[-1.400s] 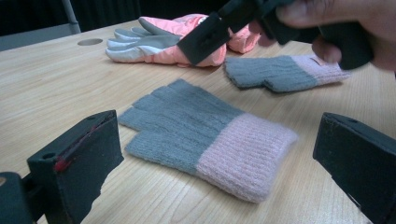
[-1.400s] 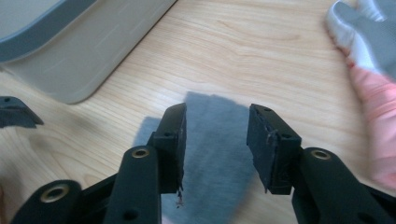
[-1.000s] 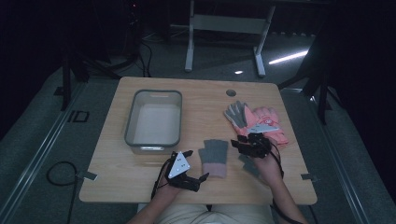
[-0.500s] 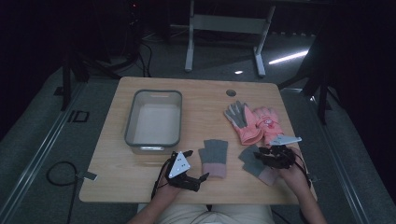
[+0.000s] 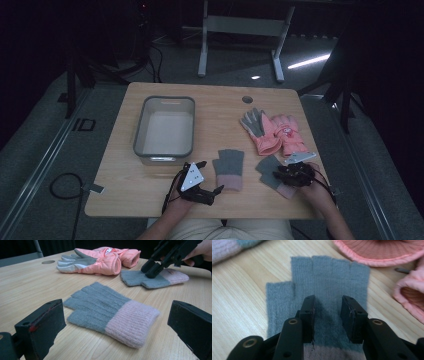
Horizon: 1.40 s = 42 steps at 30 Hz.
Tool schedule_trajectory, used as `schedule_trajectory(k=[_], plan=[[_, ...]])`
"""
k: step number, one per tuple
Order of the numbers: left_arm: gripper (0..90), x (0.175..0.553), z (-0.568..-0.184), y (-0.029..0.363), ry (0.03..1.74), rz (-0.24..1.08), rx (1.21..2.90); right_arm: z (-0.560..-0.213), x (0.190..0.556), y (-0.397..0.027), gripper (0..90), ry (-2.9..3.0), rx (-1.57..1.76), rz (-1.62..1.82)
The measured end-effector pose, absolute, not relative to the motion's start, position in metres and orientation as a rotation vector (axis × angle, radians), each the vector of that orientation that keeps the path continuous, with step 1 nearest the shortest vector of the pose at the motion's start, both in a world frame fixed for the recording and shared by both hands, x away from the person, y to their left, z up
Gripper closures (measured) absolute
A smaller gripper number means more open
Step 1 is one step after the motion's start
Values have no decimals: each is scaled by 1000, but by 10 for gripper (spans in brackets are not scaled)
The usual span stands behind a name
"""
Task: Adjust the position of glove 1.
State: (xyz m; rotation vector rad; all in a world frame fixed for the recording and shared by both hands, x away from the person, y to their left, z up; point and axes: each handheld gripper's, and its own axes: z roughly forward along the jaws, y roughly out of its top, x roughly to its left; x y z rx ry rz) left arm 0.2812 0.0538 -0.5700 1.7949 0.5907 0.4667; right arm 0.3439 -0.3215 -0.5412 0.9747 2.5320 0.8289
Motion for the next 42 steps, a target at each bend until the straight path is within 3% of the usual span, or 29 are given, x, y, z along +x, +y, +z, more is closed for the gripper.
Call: schedule_trajectory(k=[11,29,34,42], plan=[[7,281,-570,54,588,469,1798,-537,347,-315,839,2562,1038,769],[7,281,-570,54,591,474,1795,-475,299,-301,849,2266,1310,920],[7,281,-570,54,592,474,1795,-474,288,-301,850,2150,1451,978],[7,280,-570,54,591,485,1792,-499,281,-302,849,2025,1594,975]])
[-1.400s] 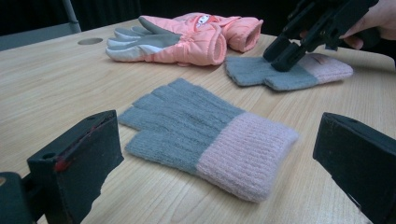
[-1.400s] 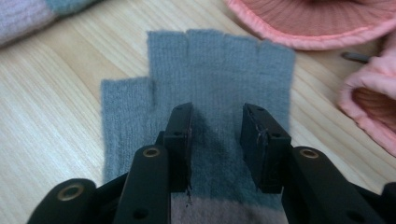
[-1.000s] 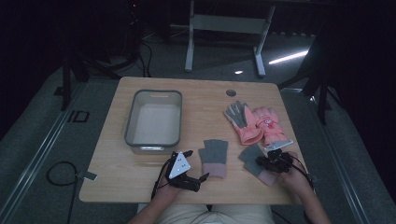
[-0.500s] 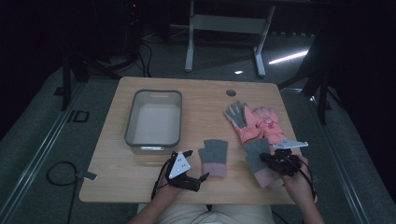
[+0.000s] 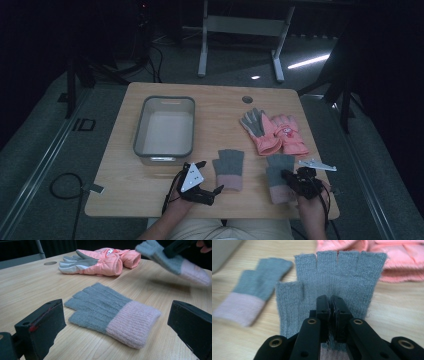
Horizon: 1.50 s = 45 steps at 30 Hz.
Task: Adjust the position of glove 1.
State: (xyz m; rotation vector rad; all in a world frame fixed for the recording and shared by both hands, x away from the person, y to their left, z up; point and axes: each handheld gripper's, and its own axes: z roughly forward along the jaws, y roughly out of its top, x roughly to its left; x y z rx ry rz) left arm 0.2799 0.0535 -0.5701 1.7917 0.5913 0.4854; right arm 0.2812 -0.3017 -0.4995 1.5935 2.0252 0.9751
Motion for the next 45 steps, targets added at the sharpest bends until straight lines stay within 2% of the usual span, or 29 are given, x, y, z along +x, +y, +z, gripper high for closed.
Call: schedule_trajectory(k=[16,20,27,34,39,45], plan=[[7,280,-570,53,586,483,1797,-548,305,-295,829,1953,1732,871],[7,280,-570,53,585,480,1797,-549,305,-295,799,1951,1718,879],[7,280,-570,53,586,476,1797,-532,305,-305,664,2077,1579,918],[7,280,-570,54,588,477,1797,-525,312,-320,624,2266,1348,922],[7,281,-570,53,589,477,1798,-524,319,-316,610,2356,1227,898],[7,280,-570,53,588,478,1797,-533,324,-313,608,2381,1225,873]])
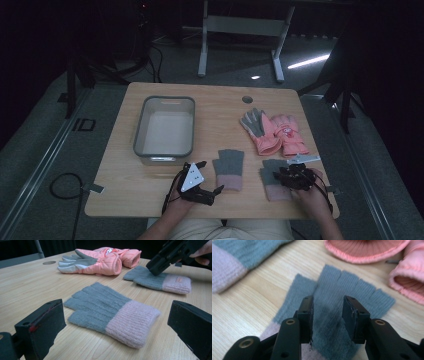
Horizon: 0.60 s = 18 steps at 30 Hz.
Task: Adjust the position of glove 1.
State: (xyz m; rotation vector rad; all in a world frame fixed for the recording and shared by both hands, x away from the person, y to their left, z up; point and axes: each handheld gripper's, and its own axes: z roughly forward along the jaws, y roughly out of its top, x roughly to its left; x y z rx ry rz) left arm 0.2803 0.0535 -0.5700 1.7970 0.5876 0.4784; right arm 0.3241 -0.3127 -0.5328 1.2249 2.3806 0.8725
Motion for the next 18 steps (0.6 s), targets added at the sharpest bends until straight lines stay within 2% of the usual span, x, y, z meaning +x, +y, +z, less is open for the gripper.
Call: schedule_trajectory(k=[12,14,18], plan=[[7,280,-570,53,583,482,1802,-549,317,-315,605,2345,1193,870],[7,280,-570,53,583,482,1802,-549,318,-315,648,2339,1222,877],[6,280,-570,53,576,478,1801,-546,319,-309,806,2310,1305,841]])
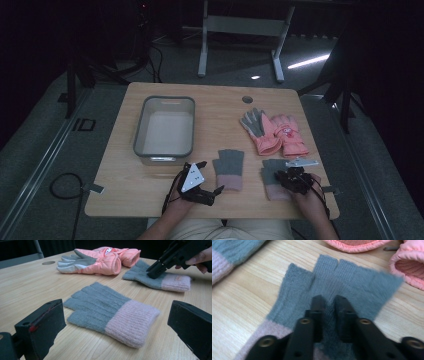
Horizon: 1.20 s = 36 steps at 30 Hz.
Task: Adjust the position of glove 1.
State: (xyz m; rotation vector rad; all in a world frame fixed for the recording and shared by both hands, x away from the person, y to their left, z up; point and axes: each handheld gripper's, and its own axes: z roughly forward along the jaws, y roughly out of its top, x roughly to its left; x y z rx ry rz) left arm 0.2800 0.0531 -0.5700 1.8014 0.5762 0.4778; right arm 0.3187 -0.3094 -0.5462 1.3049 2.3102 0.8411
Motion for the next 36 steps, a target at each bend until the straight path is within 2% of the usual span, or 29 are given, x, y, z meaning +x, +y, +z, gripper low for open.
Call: schedule_trajectory(k=[5,11,20,29,36], plan=[[6,280,-570,54,583,477,1791,-540,318,-305,845,2251,1389,829],[6,280,-570,53,592,487,1794,-507,313,-299,847,2137,1428,909],[6,279,-570,53,595,493,1802,-466,320,-258,846,2086,1385,1023],[0,278,-570,52,589,505,1811,-467,332,-205,846,2173,1327,1091],[0,278,-570,52,586,503,1810,-486,338,-177,844,2242,1325,1086]])
